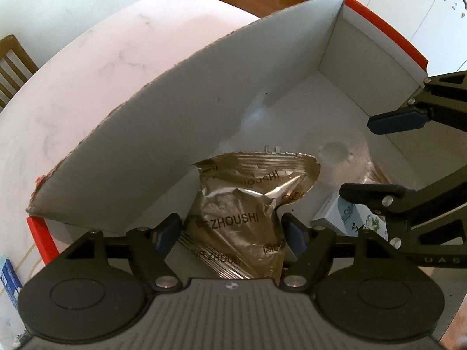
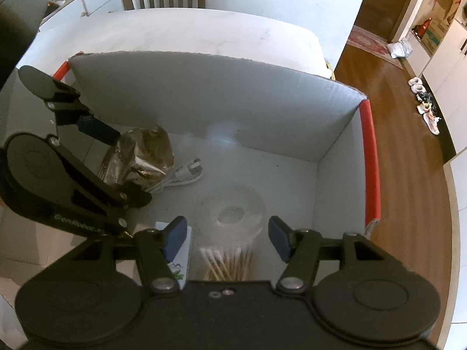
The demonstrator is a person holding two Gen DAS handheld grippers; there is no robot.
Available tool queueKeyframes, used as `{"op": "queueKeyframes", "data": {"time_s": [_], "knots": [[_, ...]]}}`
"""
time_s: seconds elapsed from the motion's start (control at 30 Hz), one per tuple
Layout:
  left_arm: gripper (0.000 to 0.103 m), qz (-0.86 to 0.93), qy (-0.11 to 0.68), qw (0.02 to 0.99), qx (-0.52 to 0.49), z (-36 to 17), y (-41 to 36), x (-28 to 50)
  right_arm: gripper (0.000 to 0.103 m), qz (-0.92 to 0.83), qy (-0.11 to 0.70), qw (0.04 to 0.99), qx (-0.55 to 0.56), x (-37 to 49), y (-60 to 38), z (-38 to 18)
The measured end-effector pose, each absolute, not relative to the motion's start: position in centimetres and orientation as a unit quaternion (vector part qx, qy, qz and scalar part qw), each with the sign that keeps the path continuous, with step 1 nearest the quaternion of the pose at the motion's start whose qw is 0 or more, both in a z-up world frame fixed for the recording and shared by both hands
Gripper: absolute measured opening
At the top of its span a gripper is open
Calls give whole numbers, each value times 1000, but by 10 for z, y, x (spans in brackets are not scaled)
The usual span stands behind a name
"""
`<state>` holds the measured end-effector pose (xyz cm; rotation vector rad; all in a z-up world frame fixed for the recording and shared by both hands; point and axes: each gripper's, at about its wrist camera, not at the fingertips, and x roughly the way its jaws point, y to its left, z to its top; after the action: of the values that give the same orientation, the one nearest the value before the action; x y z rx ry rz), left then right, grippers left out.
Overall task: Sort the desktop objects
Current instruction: 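Lower the snack packet with the left tool while the right tool lowers the tape roll, releasing both, then withdraw both open tools from the box back over the table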
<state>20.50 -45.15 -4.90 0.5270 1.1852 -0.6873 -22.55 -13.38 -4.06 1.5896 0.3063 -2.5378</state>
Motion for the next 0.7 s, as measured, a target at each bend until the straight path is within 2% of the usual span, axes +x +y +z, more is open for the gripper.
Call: {"op": "queueKeyframes", "data": {"time_s": [0.13, 0.3, 0.7], "knots": [[75, -318, 535, 748, 231, -46, -446, 202, 62, -844, 95, 69, 523, -222, -131, -35], [81, -330, 522, 754, 223, -38, -442, 191, 63, -852, 89, 72, 512, -211, -131, -23], [82, -342, 491, 779, 190, -5, -423, 180, 63, -873, 77, 75, 476, -180, -134, 6]]}}
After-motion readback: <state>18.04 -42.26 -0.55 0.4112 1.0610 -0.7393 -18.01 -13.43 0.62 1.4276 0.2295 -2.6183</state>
